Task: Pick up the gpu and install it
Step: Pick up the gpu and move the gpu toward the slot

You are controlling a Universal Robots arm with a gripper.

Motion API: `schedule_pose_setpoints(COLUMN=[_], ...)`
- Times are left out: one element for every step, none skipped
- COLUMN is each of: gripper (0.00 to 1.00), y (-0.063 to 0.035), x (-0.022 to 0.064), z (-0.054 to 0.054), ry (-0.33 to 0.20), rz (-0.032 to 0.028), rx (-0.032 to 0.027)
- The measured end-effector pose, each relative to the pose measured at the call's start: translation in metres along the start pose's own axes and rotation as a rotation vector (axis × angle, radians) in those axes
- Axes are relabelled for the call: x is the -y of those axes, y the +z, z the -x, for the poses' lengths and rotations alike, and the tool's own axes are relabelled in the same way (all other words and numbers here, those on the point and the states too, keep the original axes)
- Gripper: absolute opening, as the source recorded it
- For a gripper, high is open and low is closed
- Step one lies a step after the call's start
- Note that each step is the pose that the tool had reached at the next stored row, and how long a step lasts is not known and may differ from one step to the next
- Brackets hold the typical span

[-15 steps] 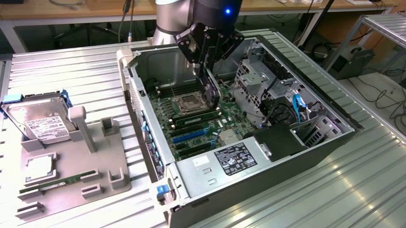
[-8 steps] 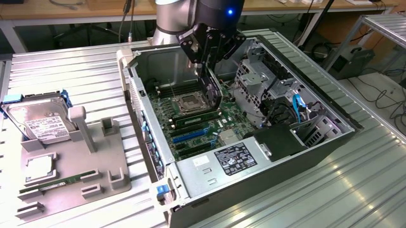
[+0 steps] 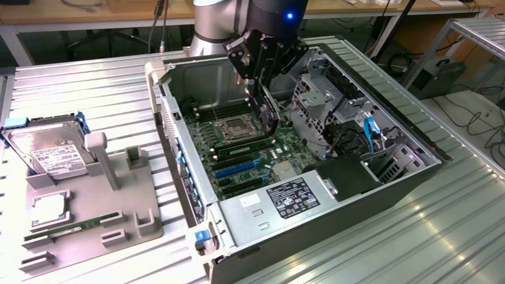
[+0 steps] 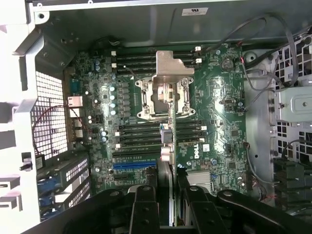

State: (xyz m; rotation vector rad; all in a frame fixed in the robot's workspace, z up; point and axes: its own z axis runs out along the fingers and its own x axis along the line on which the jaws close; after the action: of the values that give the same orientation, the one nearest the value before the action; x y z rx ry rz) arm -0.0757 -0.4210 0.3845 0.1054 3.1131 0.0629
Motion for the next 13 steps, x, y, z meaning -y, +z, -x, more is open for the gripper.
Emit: schedule_pose_setpoints(gripper=[0.26, 0.26, 0.26, 0.26, 0.26, 0.26, 0.26, 0.26, 0.26, 0.26, 0.26, 0.26, 0.26], y=[0.0004, 0.0007, 0.0012, 0.0016, 0.002, 0.0023, 0.0027, 0.003, 0.0033, 0.0035, 0.0037, 0.004, 0.0043], x=[-0.0002, -0.0004, -0.0006, -0.0009, -0.0011, -0.0013, -0.0015, -0.0016, -0.0018, -0.0019, -0.0021, -0.0022, -0.0024], z=[0.001, 0.0016, 0.0027, 0.0038, 0.0047, 0.0054, 0.0062, 0.0069, 0.0074, 0.008, 0.0087, 0.0094, 0.01], ry=[0.0, 0.0, 0.0, 0.0, 0.0, 0.0, 0.0, 0.0, 0.0, 0.0, 0.0, 0.0, 0.0], rz=[0.0, -0.0001, -0.0001, -0.0001, -0.0001, 0.0, -0.0001, -0.0001, 0.0, -0.0001, -0.0001, -0.0001, -0.0001], rx=[0.0, 0.0, 0.0, 0.0, 0.0, 0.0, 0.0, 0.0, 0.0, 0.0, 0.0, 0.0, -0.0001])
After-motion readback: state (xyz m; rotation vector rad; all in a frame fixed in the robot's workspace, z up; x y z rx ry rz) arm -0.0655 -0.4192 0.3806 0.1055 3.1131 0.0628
